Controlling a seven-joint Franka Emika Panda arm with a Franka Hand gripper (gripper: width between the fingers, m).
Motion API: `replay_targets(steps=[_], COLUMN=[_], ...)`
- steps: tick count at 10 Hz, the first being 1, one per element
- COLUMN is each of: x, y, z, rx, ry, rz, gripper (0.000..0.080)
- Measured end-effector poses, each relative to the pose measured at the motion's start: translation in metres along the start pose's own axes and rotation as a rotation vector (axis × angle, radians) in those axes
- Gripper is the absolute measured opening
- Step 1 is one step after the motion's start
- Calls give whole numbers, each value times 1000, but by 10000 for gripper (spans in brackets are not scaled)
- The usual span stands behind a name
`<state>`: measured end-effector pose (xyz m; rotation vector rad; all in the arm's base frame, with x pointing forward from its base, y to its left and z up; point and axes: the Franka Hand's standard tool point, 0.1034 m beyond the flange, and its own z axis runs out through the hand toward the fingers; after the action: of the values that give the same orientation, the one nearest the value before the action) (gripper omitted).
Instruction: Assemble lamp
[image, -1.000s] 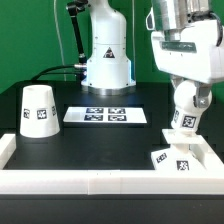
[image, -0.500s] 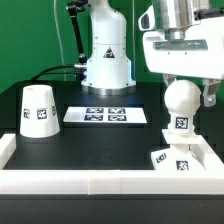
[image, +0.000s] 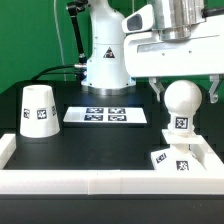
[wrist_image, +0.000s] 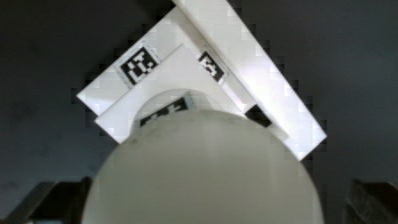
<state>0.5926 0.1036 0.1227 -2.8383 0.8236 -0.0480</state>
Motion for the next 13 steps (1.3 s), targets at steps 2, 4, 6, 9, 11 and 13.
replay_targets(steps=[2, 4, 6, 9, 11, 13], x=[1, 4, 1, 2, -1, -5], y=[1, 2, -2, 0, 2, 2], z=[1, 4, 6, 6, 7, 7], rx=[-5, -29, -51, -69, -92, -117], ry=[11, 66, 90, 81, 28, -9], rz=[-172, -423, -629, -875, -1055, -1155], gripper=[699, 699, 699, 699, 699, 699])
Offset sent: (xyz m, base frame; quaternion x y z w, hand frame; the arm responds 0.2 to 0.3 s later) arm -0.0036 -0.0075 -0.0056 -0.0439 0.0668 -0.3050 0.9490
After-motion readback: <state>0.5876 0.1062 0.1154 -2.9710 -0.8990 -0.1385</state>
